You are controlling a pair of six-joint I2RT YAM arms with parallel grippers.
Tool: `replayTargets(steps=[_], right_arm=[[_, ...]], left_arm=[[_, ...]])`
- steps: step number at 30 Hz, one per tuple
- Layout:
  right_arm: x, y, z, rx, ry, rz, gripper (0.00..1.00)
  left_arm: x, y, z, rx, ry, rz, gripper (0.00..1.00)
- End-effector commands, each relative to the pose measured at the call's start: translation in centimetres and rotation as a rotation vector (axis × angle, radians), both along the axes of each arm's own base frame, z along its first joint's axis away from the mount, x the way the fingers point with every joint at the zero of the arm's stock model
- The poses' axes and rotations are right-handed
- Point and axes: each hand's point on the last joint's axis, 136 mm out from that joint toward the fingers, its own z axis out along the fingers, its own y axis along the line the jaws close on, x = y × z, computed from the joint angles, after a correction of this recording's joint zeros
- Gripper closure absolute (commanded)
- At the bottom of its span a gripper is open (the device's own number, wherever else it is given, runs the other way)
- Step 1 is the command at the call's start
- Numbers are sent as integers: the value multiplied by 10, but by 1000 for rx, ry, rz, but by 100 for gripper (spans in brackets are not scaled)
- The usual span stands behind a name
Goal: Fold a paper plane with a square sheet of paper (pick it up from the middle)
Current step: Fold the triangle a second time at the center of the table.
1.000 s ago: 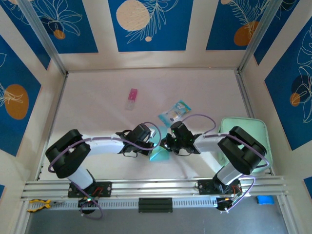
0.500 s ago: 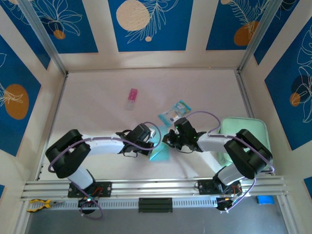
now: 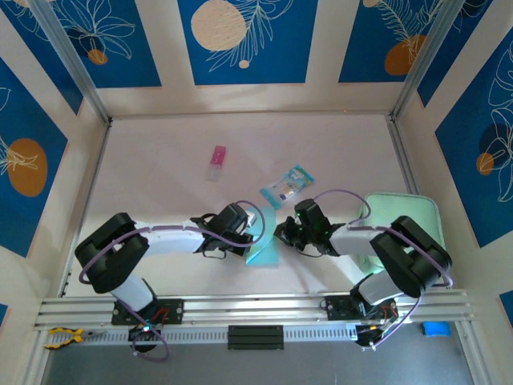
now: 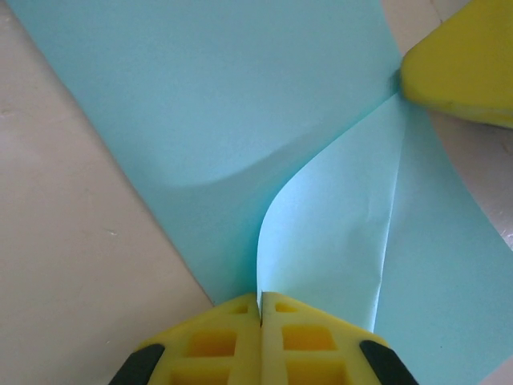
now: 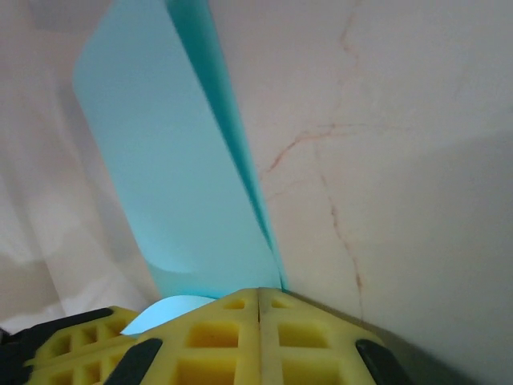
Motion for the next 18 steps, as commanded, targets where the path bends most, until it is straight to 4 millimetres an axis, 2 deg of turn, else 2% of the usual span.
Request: replayTargets(steps=[1,4,7,10,12,18], right_arm=[[3,6,23,14,-78,42,97],[-1,18,36,33,-103,93,96],[-7,33,36,40,-85,137,96],[-13,42,22,13,-53,156,97],[-16,41,7,-4,-17,145,97],[-30,19,-31,-77,76,97,98]], left_arm=[[-7,12,-10,55,40,-10,100],[-7,11,-10,53,41,-10,100],[-7,11,-11,53,40,-12,100],[-7,11,-10,52,40,-10,100],[-7,11,-10,52,42,-9,100],[-7,10,-9,47,40,-11,100]])
